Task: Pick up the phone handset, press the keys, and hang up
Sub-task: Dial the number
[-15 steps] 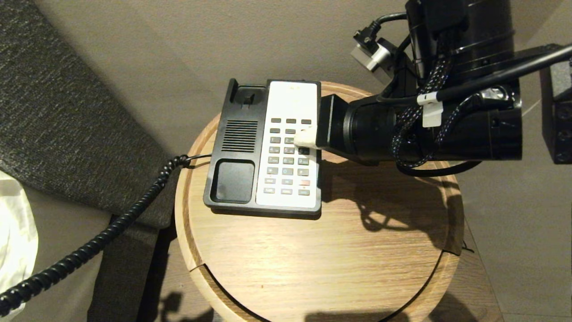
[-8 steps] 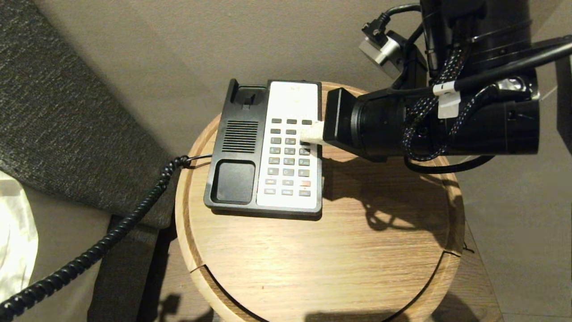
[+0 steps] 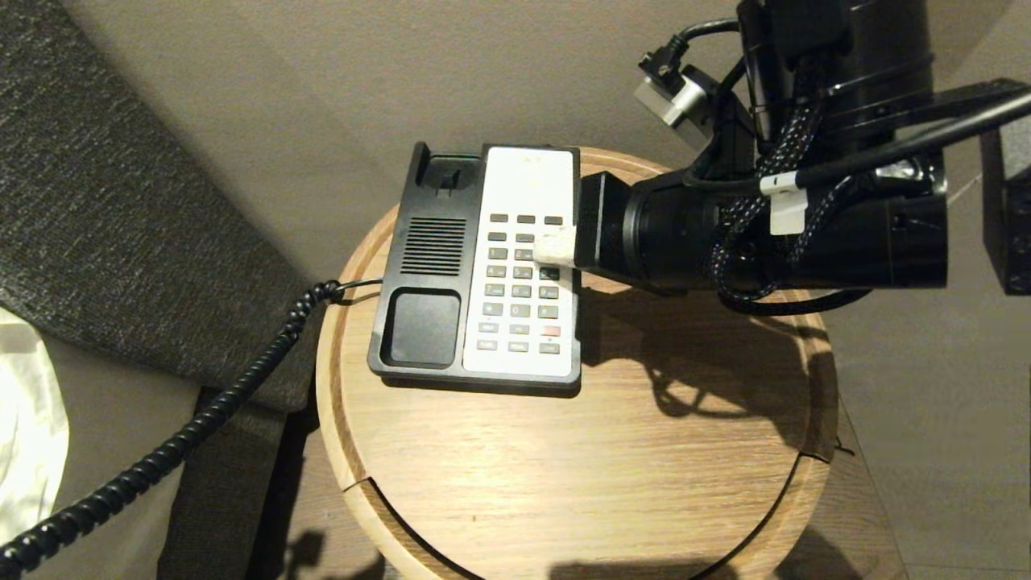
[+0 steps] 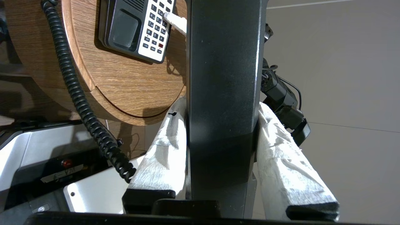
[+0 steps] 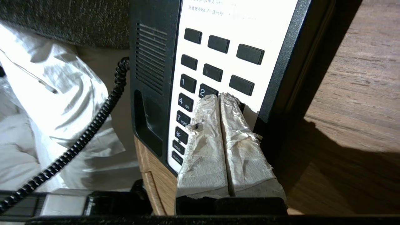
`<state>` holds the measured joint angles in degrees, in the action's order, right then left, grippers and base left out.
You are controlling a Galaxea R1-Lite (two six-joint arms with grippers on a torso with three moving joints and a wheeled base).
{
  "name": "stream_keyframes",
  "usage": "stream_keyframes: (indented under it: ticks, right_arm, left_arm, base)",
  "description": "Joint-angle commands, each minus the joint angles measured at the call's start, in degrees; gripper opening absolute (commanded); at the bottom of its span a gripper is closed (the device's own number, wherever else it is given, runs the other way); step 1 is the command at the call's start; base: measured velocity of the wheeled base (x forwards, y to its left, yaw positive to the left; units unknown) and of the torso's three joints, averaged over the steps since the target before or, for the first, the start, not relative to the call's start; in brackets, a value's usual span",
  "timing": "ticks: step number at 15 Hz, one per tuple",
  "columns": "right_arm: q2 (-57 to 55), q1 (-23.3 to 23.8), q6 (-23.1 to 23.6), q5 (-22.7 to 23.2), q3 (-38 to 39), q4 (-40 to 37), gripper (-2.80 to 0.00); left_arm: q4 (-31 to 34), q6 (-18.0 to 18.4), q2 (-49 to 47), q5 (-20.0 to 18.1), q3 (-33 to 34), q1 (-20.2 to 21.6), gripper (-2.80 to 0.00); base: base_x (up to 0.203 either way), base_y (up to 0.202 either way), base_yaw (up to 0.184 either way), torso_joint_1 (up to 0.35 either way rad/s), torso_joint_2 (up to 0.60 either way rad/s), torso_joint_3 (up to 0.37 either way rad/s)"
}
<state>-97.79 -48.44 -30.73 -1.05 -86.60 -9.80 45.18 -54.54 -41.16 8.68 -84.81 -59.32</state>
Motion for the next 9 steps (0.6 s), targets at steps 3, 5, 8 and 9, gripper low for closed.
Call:
stream_keyframes:
  ticks: [3,5,8,9]
  right_arm:
    - [1.0,0.9,2.0,-0.1,0.5,-0.3,-2.8]
    - [1.2,0.8,1.6,-0.1,0.1,-0.2,-2.8]
    - [2.1,0.4,1.5,0.0,0.2,-0.4,-2.8]
    - [2.2,0.1,1.5,0.0,-0.1,-0.6,-2.8]
  left_arm:
    - [0.3,-0.4,-0.1,0.1,-0.1,0.0,-2.8]
    - [0.3,-0.4,-0.1,0.0,-0.1,0.1,-2.8]
    - [0.3,-0.4,-0.1,0.0,0.0,0.1,-2.8]
    - [0.3,-0.4,-0.1,0.0,-0.1,0.2,-2.8]
  base:
    - [0.0,0.0,0.0,0.0,0.0,0.0]
    - [0.0,0.0,0.0,0.0,0.0,0.0]
    - [0.0,0.0,0.0,0.0,0.0,0.0]
    - [0.0,0.0,0.0,0.0,0.0,0.0]
